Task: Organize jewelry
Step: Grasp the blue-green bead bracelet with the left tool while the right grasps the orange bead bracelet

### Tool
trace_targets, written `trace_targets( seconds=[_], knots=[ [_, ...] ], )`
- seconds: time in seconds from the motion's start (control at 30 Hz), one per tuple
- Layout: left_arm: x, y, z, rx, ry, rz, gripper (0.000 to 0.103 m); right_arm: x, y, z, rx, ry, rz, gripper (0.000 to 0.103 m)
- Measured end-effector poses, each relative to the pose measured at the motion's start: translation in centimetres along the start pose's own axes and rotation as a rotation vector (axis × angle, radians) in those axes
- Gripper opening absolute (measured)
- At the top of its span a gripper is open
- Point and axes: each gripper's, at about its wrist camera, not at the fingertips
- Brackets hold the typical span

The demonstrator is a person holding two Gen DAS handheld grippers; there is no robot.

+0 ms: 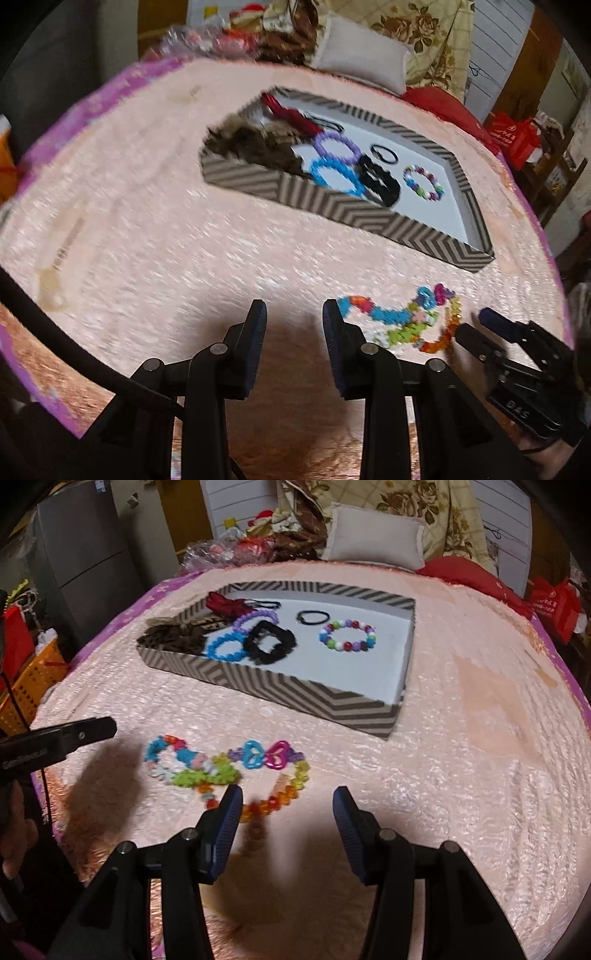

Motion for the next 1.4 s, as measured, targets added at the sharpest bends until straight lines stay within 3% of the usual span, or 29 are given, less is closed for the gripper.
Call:
trace_targets(
  seconds=[0.13, 0.33, 0.47, 0.5, 0.53, 0.57, 0.63, 0.73, 0.8, 0.83, 0.93, 1.1, 1.4],
  knots=[
    [0.2, -0.9, 1.2, 0.035, 0.046, 0.015, 0.030, 0.1, -0.6, 0.2, -0.001, 0.006, 0.016, 0.053],
    [0.8, -2.6, 3.0, 0.013, 0.094, 0.101, 0.030, -0.1, -0.9, 0.3, -0.014, 0.003, 0.015, 0.053],
    [0.7, -3.1, 3.2, -0.021, 0.069, 0.127, 0.030, -0.4, -0.9, 0.5, -0.017, -0.003, 0.014, 0.053],
    [0.8, -3.3, 3.3, -0.028, 0.066, 0.135, 0.029, -0.5, -0.8, 0.7, -0.016, -0.001, 0.010, 0.053],
    [0.9, -3.5, 3.3, -0.038, 0.054, 0.151, 0.016, -0.6, -0.8, 0.8, -0.016, -0.001, 0.006, 0.053],
    [0.9, -3.6, 3.4, -0.042, 0.047, 0.165, 0.010, -0.7, -0.7, 1.0, -0.011, 0.001, -0.005, 0.053],
    [0.9, -3.5, 3.4, -0.051, 0.042, 0.173, 0.005, -0.9, -0.5, 1.5, 0.001, 0.005, -0.022, 0.053],
    [0.2, -2.2, 2.8, -0.022, 0.062, 0.129, 0.004, -1.2, 0.2, 2.2, 0.033, 0.003, -0.075, 0.040],
    [-0.5, -1.4, 2.0, -0.015, 0.045, 0.106, 0.004, -1.3, 0.7, 2.4, 0.061, -0.005, -0.127, 0.013],
    [-0.8, -1.0, 1.4, -0.010, 0.031, 0.101, 0.004, -1.3, 0.7, 2.4, 0.054, -0.004, -0.126, 0.009],
    [-1.3, -0.7, 0.3, 0.005, 0.009, 0.095, 0.004, -1.3, 0.7, 2.1, 0.049, 0.001, -0.125, 0.009],
    [-2.7, -0.7, -2.0, 0.037, -0.032, 0.091, 0.004, -2.3, 0.5, -0.8, 0.024, -0.069, -0.107, 0.009],
    [-4.8, -1.8, -5.0, 0.024, -0.097, 0.125, 0.004, -5.1, 0.6, -4.5, 0.011, -0.147, -0.140, 0.009]
  ],
)
Point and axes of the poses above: each gripper's, at about its wrist camera, not at the fingertips, and z roughly the way its jaws point, y to its left, x to its underside, and after that the axes turned 10 degrees about -z, right-handed
